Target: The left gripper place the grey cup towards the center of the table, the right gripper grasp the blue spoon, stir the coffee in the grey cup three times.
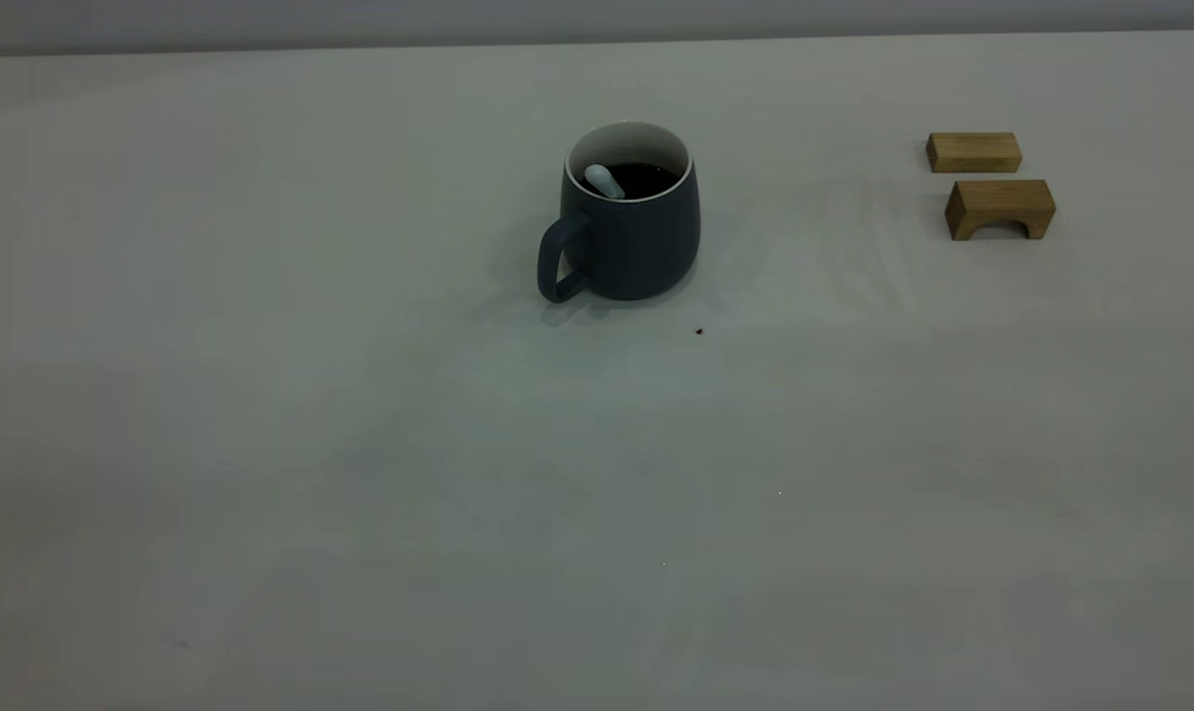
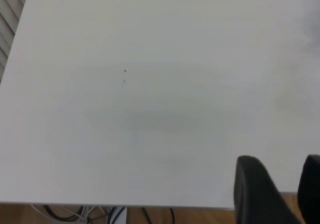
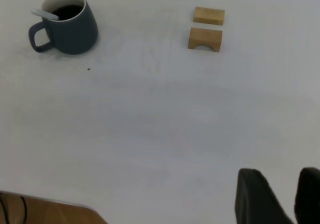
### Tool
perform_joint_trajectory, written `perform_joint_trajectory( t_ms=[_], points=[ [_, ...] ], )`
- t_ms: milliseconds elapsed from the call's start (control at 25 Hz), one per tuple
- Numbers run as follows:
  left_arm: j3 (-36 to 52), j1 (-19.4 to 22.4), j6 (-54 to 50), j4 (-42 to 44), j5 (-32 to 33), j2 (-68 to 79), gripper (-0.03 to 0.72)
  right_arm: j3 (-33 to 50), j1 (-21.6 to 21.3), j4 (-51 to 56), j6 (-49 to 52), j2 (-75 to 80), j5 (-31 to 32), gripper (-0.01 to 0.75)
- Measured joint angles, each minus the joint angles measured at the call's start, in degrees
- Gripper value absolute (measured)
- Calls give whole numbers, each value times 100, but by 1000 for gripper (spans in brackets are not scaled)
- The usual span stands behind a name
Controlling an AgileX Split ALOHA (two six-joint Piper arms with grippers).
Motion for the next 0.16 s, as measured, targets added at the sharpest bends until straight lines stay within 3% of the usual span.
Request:
perform_joint_trajectory(
  t_ms=[160],
  points=[
    [0,0,0,0,0,0,287,0,0,0,0,0,0,237]
  ],
)
